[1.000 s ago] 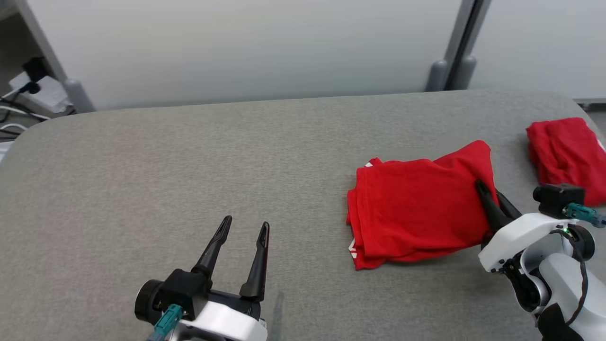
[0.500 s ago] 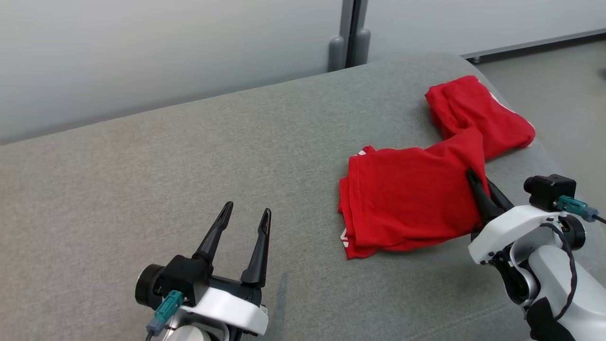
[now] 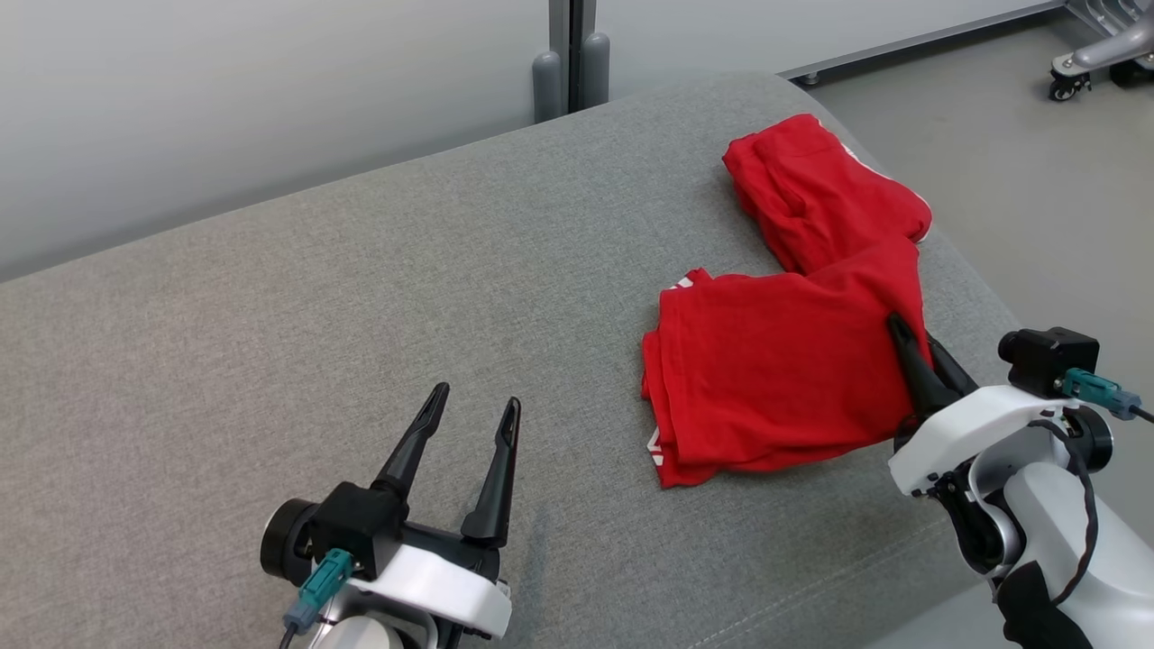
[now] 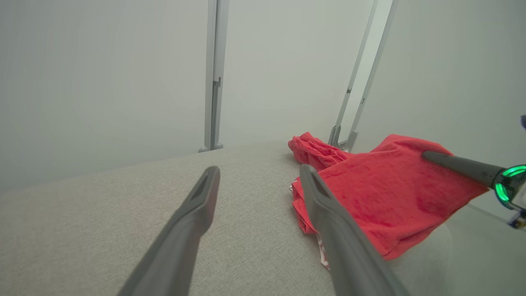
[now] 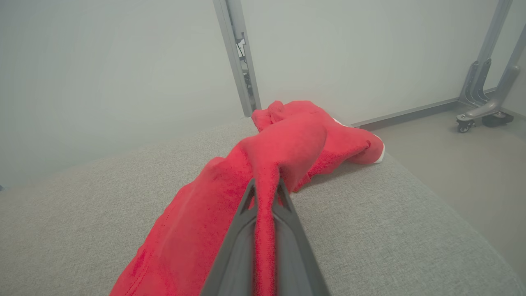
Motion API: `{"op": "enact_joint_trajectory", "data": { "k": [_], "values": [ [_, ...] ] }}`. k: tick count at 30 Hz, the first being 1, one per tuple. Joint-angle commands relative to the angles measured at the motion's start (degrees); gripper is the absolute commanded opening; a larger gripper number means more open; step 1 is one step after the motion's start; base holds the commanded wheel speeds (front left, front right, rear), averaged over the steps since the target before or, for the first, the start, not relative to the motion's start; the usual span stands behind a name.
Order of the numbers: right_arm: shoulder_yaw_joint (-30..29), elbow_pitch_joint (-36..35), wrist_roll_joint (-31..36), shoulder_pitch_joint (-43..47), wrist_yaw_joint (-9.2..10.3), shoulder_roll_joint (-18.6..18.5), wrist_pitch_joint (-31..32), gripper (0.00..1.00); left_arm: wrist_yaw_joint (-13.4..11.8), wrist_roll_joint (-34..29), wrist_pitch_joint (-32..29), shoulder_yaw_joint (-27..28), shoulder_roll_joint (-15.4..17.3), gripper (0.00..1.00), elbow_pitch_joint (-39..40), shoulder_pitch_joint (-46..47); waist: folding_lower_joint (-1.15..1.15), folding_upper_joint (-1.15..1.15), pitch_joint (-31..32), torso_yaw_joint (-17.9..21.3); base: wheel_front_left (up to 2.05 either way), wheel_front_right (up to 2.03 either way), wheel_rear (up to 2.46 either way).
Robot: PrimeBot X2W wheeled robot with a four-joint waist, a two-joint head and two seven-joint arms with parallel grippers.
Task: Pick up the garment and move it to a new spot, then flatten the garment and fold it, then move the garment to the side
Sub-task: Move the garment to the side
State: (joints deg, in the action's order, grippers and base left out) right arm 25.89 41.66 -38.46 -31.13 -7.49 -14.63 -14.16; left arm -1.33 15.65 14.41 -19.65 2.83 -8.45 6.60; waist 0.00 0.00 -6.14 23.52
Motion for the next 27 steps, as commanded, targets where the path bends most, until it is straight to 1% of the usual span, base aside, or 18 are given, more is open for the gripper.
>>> {"op": "enact_joint_trajectory", "data": {
  "k": [1, 8, 14, 19, 20, 23, 27],
  "values": [
    [0.0, -1.4, 0.6, -0.1, 0.00, -0.2, -0.8, 0.00, 0.2, -0.3, 0.6, 1.5, 0.0, 1.00, 1.1, 3.3, 0.00, 0.00, -0.1, -0.2, 0.00, 0.00, 0.00],
    [1.2, -1.1, 2.0, -3.2, 0.00, -0.9, -0.8, 0.00, 0.4, -0.5, 0.6, 0.8, 0.0, 1.00, 0.7, 4.5, 0.00, 0.00, -1.7, -2.1, 0.00, 0.00, 0.00],
    [6.6, -0.6, 1.2, -10.4, 0.00, -3.8, -0.8, 0.00, 1.5, -1.4, 0.6, 0.2, 0.0, 1.00, -0.1, 6.5, 0.00, 0.00, -4.1, -4.4, 0.00, 0.00, 0.00],
    [12.8, -0.3, -1.4, -17.1, 0.00, -6.5, -0.8, 0.00, 2.9, -1.6, 0.6, 0.0, 0.0, 1.00, -1.0, 9.3, 0.00, 0.00, -6.5, -6.2, 0.00, 0.00, 0.00],
    [12.8, -0.3, -1.4, -17.1, 0.00, -6.5, -0.8, 0.00, 2.9, -1.6, 0.6, 0.0, 0.0, 1.00, -1.0, 9.3, 0.00, 0.00, -6.5, -6.2, 0.00, 0.00, 0.00],
    [15.6, 0.3, -3.3, -20.8, 0.00, -8.1, -0.8, 0.00, 3.5, -1.8, 0.6, 0.0, 0.0, 1.00, -1.3, 10.7, 0.00, 0.00, -7.8, -7.0, 0.00, 0.00, 0.00],
    [17.7, 1.4, -5.6, -24.2, 0.00, -10.3, -0.8, 0.00, 3.8, -2.0, 0.6, -0.3, 0.0, 1.00, -1.4, 11.6, 0.00, 0.00, -9.2, -7.8, 0.00, 0.00, 0.00]
  ]
}}
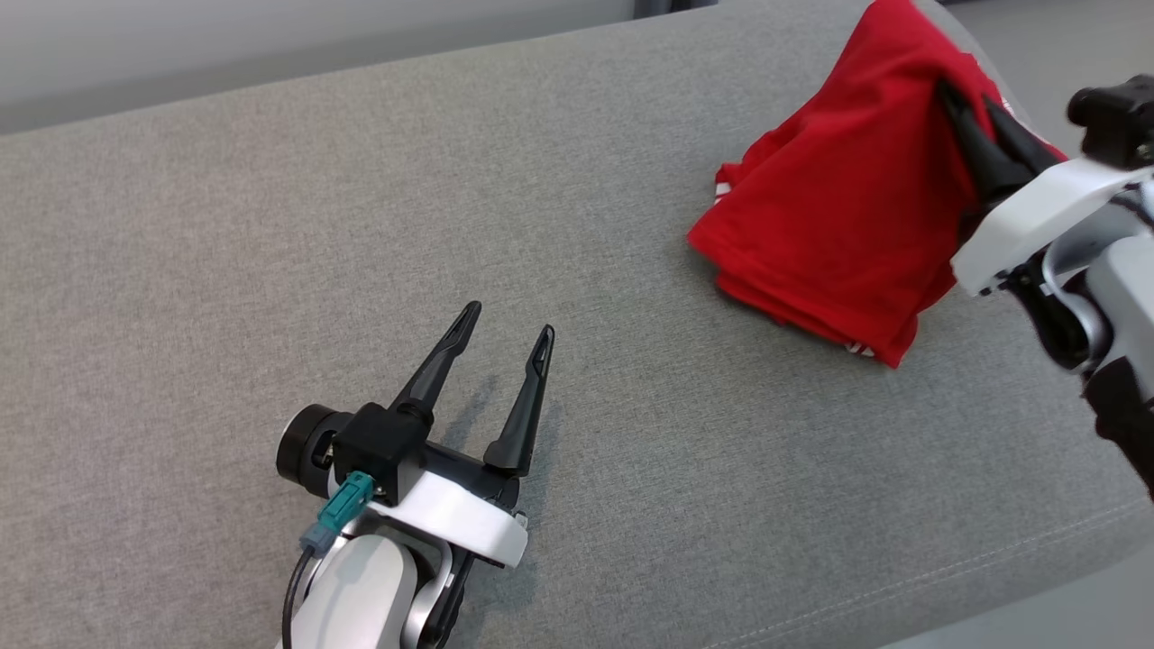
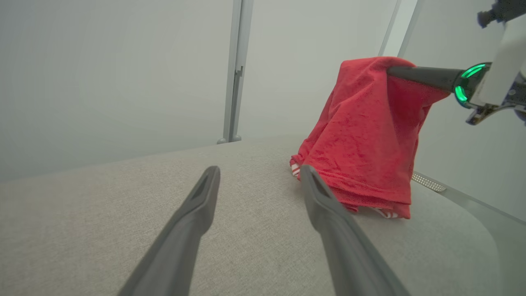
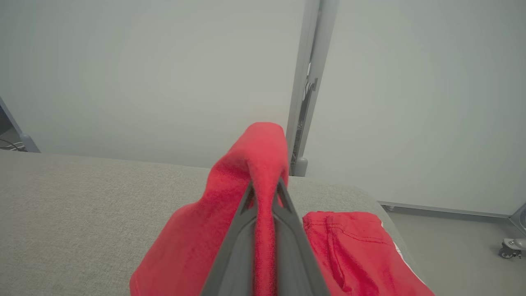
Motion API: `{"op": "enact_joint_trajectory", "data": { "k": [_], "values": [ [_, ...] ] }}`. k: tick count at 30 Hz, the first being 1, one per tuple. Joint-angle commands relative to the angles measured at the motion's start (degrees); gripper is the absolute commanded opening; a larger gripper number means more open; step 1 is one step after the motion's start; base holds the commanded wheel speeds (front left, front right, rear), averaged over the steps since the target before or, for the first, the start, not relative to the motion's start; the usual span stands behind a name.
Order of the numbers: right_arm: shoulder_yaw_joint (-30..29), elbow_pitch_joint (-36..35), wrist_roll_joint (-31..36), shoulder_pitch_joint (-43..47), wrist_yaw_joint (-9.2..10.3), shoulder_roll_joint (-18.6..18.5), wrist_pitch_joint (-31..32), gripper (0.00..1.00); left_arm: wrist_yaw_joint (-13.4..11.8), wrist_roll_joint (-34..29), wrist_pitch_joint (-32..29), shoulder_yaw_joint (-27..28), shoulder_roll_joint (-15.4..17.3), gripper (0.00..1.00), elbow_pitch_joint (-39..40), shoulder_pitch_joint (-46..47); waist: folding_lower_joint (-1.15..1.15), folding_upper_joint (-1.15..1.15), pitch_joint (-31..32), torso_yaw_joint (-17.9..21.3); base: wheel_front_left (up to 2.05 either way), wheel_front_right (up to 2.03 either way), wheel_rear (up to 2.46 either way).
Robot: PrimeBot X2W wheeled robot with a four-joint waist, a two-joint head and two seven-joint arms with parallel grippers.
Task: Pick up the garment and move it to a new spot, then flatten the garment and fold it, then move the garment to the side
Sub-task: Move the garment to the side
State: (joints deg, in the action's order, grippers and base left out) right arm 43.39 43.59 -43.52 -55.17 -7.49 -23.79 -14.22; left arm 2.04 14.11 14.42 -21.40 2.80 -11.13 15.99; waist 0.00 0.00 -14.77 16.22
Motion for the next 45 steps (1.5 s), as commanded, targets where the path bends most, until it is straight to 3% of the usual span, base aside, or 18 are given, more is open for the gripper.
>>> {"op": "enact_joint_trajectory", "data": {
  "k": [1, 7, 13, 25, 26, 27, 28, 37, 45],
  "values": [
    [0.5, -0.2, -1.1, -0.7, 0.00, -1.7, -0.8, 0.00, 0.4, -0.6, 0.6, 1.4, 0.1, 1.00, 1.2, 2.3, 0.00, 0.00, -0.9, -0.7, 0.00, 0.00, 0.00],
    [-0.7, 1.8, -2.9, -3.0, 0.00, -4.9, -0.8, 0.00, 0.8, -2.0, 0.6, 1.8, 0.2, 1.00, 0.9, 2.7, 0.00, 0.00, -3.1, -1.1, 0.00, 0.00, 0.00],
    [-6.4, 3.4, -2.5, -3.7, 0.00, -7.2, -0.8, 0.00, 1.2, -3.2, 0.6, 2.1, 0.5, 1.00, 0.7, 3.3, 0.00, 0.00, -4.8, -0.9, 0.00, 0.00, 0.00],
    [-12.2, 11.4, -0.7, -3.5, 0.00, -6.0, -0.8, 0.00, 1.6, -4.2, 0.6, 1.7, 0.4, 1.00, 0.4, 5.5, 0.00, 0.00, -7.2, -1.2, 0.00, 0.00, 0.00],
    [-13.1, 12.8, -0.3, -3.8, 0.00, -5.9, -0.8, 0.18, 1.6, -4.2, 0.6, 1.7, 0.4, 1.00, 0.4, 5.5, 0.00, 0.00, -7.4, -1.4, 0.00, 0.00, 0.00],
    [-13.9, 14.1, 0.5, -4.2, 0.00, -5.9, -0.8, 0.96, 1.6, -4.2, 0.6, 1.8, 0.4, 1.00, 0.3, 5.5, 0.00, 0.00, -7.5, -1.5, 0.00, 0.00, 0.00],
    [-15.1, 15.1, 1.6, -4.7, 0.00, -5.9, -0.8, 1.00, 1.6, -4.2, 0.6, 1.8, 0.4, 1.00, 0.3, 5.5, 0.00, 0.00, -7.5, -1.7, 0.00, 0.00, 0.00],
    [-25.3, 16.9, 15.4, -6.5, 0.00, -3.1, -0.8, 1.00, 1.2, -4.0, 0.6, 2.5, 0.4, 1.00, 0.6, 5.0, 0.00, 0.00, -6.5, -2.0, 0.00, 0.00, 0.00],
    [-30.0, 10.9, 23.2, -0.4, 0.00, 5.1, -0.8, 1.00, -0.5, -1.3, 0.6, 3.9, 0.2, 1.00, 1.4, 3.3, 0.00, 0.00, -2.6, -3.5, 0.00, 0.00, 0.00]
  ]
}}
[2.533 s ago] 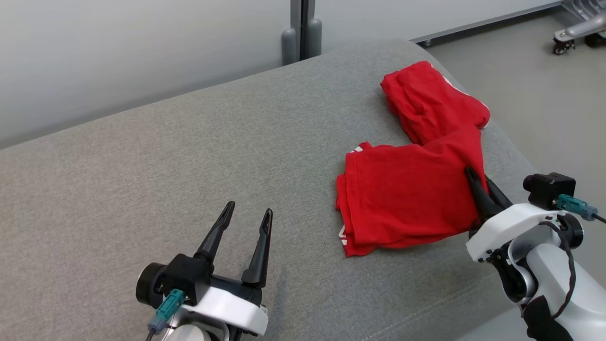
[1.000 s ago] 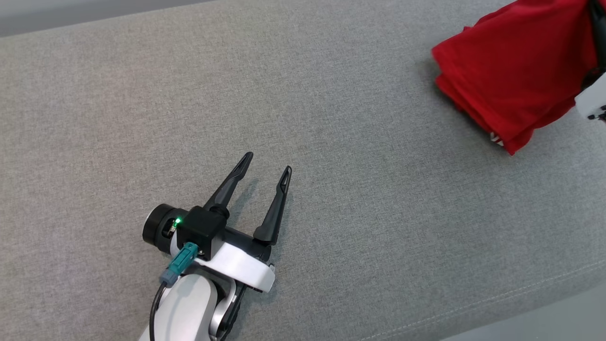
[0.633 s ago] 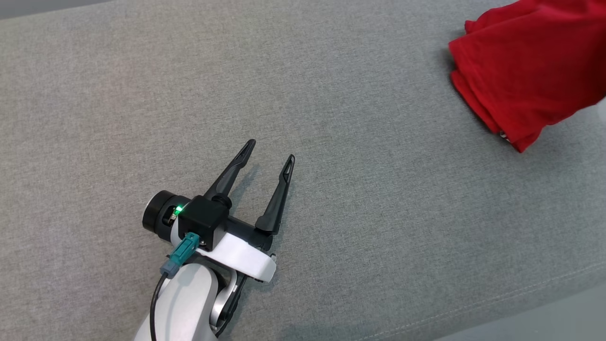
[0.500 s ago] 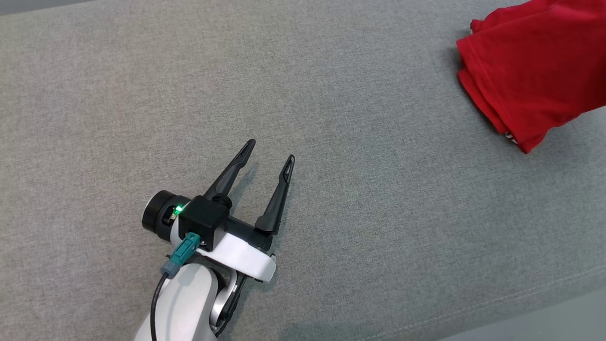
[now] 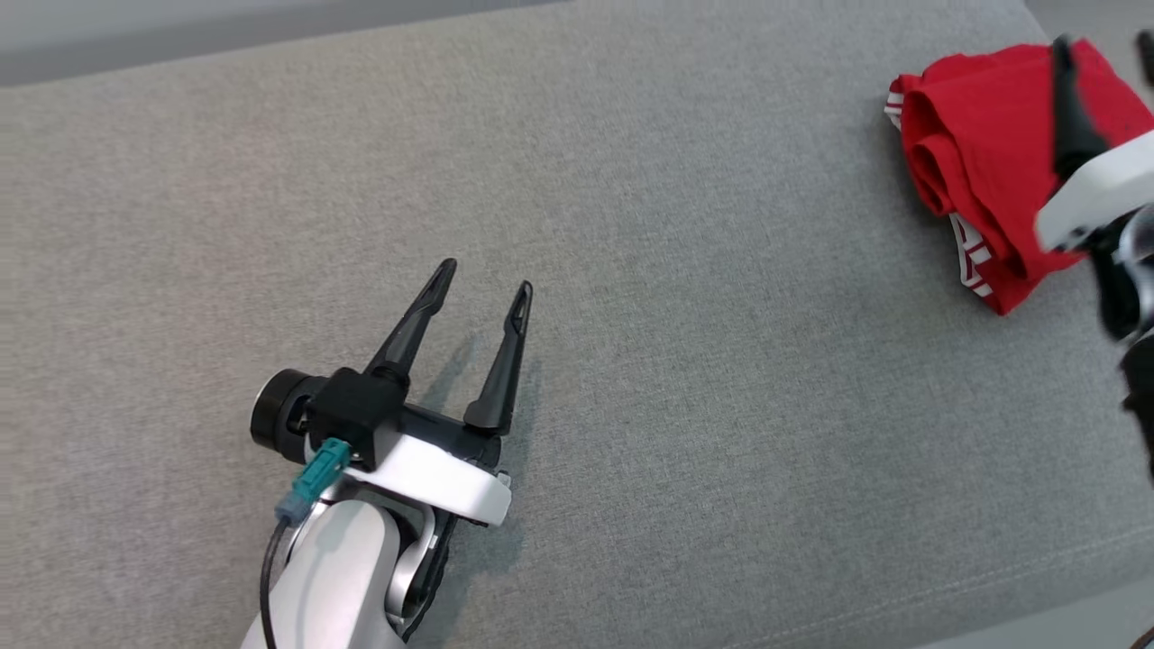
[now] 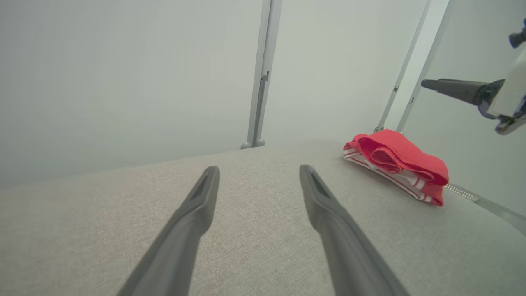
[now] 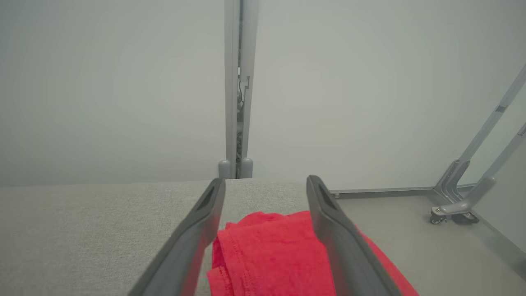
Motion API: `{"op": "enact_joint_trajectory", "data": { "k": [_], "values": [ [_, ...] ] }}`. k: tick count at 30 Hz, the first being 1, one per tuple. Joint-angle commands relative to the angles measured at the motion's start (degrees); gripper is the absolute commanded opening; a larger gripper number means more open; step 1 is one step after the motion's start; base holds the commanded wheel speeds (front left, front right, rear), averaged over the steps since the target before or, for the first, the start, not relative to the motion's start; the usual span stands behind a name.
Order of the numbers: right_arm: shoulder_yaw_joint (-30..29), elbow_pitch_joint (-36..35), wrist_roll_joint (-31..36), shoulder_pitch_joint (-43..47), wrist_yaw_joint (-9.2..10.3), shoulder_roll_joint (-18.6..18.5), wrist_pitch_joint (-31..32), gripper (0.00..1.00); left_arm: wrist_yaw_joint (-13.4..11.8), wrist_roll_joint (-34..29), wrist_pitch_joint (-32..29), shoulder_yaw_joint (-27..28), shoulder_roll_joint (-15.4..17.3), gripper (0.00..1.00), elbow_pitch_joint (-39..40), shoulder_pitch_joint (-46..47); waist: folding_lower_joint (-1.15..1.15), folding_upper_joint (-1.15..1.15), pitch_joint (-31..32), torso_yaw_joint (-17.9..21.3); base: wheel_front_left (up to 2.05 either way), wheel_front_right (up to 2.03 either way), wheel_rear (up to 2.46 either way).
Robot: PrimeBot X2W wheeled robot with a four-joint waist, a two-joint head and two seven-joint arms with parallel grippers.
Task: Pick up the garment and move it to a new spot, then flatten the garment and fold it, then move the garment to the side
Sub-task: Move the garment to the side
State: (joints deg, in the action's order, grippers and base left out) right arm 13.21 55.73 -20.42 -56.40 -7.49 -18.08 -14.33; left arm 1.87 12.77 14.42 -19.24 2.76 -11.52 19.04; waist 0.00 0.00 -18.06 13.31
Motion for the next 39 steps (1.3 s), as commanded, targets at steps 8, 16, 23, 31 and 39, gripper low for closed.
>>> {"op": "enact_joint_trajectory", "data": {
  "k": [8, 16, 23, 31, 39],
  "values": [
    [1.9, -10.2, 0.5, 9.7, 0.00, 4.7, -0.7, 1.00, -5.0, 5.3, 0.6, 4.6, 0.1, 1.00, 4.2, -3.7, 0.00, 0.00, 6.3, -4.2, 0.00, 0.00, 0.00],
    [3.0, -20.7, 0.7, 19.6, 0.00, 8.2, -0.7, 1.00, -8.0, 5.6, 0.6, 7.7, 0.1, 1.00, 7.0, -8.2, 0.00, 0.00, 11.2, -8.6, 0.00, 0.00, 0.00],
    [2.2, -30.5, 1.6, 31.7, 0.00, 10.1, -0.7, 1.00, -7.8, -0.1, 0.6, 8.7, 0.2, 1.00, 6.8, -12.5, 0.00, 0.00, 16.6, -11.3, 0.00, 0.00, 0.00],
    [-4.1, -40.9, 4.2, 44.1, 0.00, 11.7, -0.7, 1.00, -7.4, 1.2, 0.6, 11.1, 0.1, 1.00, 8.4, -17.5, 0.00, 0.00, 19.8, -13.1, 0.00, 0.00, 0.00],
    [-7.6, -47.9, 5.0, 53.6, 0.00, 12.5, -0.7, 1.00, -6.4, 1.1, 0.6, 12.8, 0.1, 1.00, 10.3, -21.2, 0.00, 0.00, 21.5, -15.3, 0.00, 0.00, 0.00]
  ]
}}
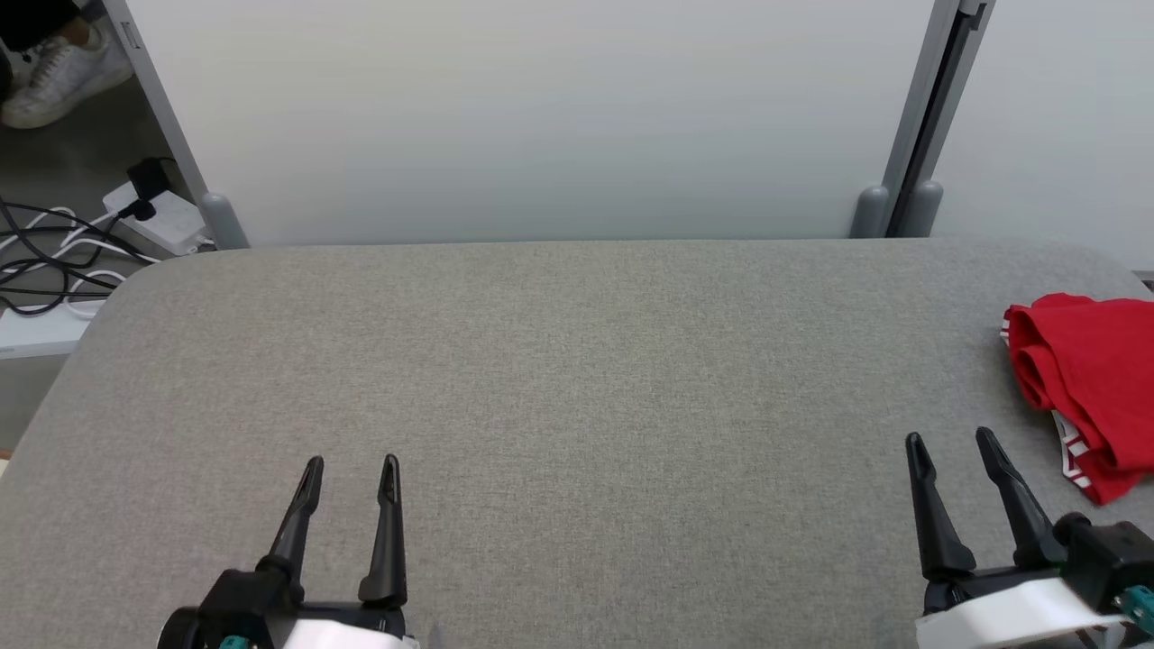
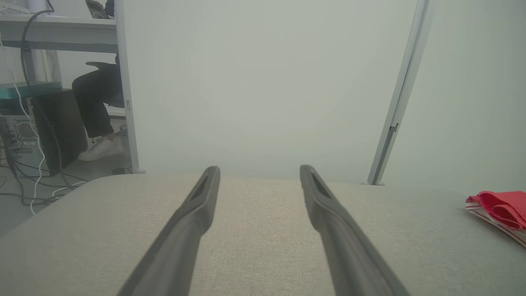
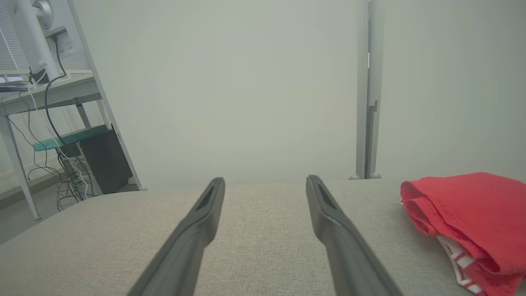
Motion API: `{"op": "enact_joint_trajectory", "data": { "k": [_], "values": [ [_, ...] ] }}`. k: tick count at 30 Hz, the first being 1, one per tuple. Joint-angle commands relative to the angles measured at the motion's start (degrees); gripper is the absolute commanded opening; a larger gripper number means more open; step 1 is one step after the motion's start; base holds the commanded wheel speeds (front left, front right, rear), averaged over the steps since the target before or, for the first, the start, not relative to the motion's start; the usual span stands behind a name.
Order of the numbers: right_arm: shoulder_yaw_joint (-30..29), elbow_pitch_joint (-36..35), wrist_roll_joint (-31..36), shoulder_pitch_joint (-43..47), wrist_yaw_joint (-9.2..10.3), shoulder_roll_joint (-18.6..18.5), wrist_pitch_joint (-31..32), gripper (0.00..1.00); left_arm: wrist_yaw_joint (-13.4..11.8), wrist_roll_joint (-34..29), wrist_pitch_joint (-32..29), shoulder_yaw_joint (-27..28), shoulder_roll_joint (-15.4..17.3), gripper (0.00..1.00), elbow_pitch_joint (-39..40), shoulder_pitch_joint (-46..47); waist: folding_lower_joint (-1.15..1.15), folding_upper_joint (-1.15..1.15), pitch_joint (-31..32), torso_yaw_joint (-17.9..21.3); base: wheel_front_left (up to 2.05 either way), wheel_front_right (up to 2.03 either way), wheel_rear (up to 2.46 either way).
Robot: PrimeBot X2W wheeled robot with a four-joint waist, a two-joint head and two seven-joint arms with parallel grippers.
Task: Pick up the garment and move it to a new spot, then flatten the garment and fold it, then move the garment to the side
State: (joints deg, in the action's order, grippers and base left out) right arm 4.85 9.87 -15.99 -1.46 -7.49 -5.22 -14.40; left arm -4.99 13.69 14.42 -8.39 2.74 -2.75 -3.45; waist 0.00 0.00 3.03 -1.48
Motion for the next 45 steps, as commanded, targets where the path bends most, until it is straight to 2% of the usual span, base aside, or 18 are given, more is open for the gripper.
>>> {"op": "enact_joint_trajectory", "data": {
  "k": [1, 5, 13, 32, 33, 41, 45],
  "values": [
    [0.1, -3.3, 0.8, -0.1, 0.00, -0.2, -0.6, 1.00, 0.7, 0.1, 0.6, 2.1, 0.1, 1.00, 1.5, 0.7, 0.00, 0.00, 0.7, -0.8, 0.00, 0.00, 0.00],
    [-1.6, -7.0, 2.3, 4.4, 0.00, 0.1, -0.6, 1.00, 1.6, -0.1, 0.6, 2.8, 0.1, 1.00, 1.6, -1.7, 0.00, 0.00, 2.0, -1.7, 0.00, 0.00, 0.00],
    [-3.0, -8.1, 2.9, 9.7, 0.00, 1.3, -0.6, 1.00, 2.0, -0.8, 0.6, 4.0, 0.1, 1.00, 1.3, -4.9, 0.00, 0.00, 3.9, -2.9, 0.00, 0.00, 0.00],
    [-3.2, -8.7, 3.5, 11.6, 0.00, 2.0, -0.6, 1.00, 1.5, -1.8, 0.6, 4.5, 0.1, 1.00, 0.0, -5.8, 0.00, 0.00, 4.9, -3.0, 0.00, 0.00, 0.00],
    [-4.5, -7.0, 2.9, 12.9, 0.00, 2.9, 0.0, 0.00, 1.8, -1.3, 0.0, 2.6, 0.1, 0.00, -1.6, -8.0, 0.00, 0.00, 4.9, -3.1, 0.00, 0.00, 0.00],
    [-4.4, -3.3, 1.1, 13.9, 0.00, 3.5, 0.6, 0.00, 2.1, 0.7, -0.7, 2.4, -0.2, 0.00, -5.4, -8.8, 0.01, 0.00, 4.8, -3.0, 0.00, 0.00, 0.00],
    [-4.5, -3.2, -1.4, 13.3, 0.00, 3.4, 1.3, 0.00, 2.4, 3.2, -1.4, 2.8, -0.2, 0.00, -5.5, -8.2, 0.13, 0.00, 4.6, -2.8, 0.00, 0.00, 0.00]
  ]
}}
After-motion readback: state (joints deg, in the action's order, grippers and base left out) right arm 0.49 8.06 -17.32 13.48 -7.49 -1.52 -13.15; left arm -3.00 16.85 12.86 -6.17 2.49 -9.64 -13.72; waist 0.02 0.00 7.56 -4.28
